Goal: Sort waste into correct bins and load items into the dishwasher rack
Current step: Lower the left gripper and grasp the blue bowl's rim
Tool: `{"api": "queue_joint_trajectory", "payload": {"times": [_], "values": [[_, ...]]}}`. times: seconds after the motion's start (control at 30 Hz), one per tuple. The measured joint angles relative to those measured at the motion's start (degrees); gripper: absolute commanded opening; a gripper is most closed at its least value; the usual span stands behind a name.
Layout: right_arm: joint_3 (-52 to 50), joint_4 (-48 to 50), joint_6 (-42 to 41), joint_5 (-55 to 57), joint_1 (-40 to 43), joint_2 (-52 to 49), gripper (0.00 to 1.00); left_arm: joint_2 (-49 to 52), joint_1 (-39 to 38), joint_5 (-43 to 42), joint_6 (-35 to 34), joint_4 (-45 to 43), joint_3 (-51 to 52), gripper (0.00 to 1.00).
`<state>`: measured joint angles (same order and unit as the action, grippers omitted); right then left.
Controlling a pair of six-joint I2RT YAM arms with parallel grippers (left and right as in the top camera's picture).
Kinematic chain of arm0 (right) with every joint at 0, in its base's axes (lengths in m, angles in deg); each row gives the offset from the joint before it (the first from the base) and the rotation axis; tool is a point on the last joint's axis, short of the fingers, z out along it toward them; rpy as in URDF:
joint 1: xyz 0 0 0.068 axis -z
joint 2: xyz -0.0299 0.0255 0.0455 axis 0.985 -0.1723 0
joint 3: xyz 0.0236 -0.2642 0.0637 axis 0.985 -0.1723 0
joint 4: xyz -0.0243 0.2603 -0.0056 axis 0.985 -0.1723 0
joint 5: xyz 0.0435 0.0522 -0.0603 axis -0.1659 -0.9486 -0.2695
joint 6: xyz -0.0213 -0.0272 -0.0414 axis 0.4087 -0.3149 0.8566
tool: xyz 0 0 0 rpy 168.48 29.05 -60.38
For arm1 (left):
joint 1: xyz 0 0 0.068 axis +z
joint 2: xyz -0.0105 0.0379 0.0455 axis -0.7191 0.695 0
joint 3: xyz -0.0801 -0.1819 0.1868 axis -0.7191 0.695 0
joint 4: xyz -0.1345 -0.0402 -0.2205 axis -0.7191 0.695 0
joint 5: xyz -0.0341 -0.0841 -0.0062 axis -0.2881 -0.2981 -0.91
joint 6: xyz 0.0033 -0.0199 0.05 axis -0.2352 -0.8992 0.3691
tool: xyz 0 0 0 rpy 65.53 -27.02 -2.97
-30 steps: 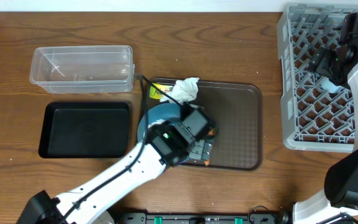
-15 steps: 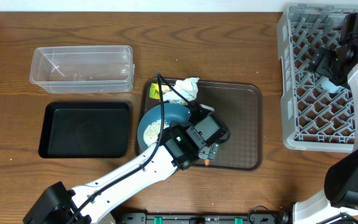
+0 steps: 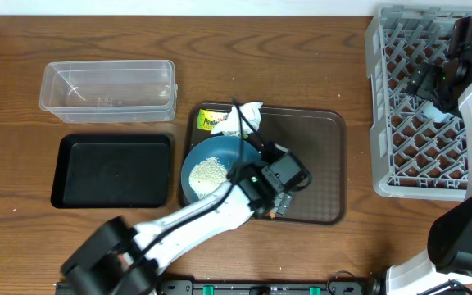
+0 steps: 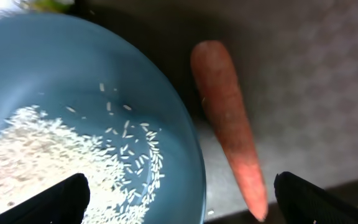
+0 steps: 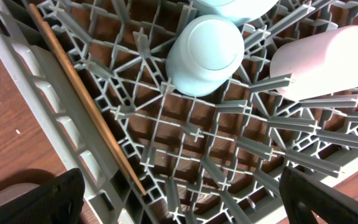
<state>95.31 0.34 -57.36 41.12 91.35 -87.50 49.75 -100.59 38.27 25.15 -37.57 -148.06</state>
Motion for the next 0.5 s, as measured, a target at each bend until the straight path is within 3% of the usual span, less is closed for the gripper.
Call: {"api": "queue_joint_trajectory", "payload": {"times": [0.27, 0.37, 0.5], "values": [[0.00, 0.00, 0.00, 0.02, 0.00, 0.00, 0.99, 3.21, 0.00, 0.02, 0.37, -0.13, -0.02, 0.99], [0.00, 0.00, 0.00, 0.02, 0.00, 0.00, 0.99, 3.21, 0.00, 0.07, 0.42, -0.15, -0.02, 0.86], [0.00, 0.00, 0.00, 0.02, 0.00, 0.00, 0.99, 3.21, 0.00, 0.44, 1.03, -0.11, -0.02, 0.82]]}}
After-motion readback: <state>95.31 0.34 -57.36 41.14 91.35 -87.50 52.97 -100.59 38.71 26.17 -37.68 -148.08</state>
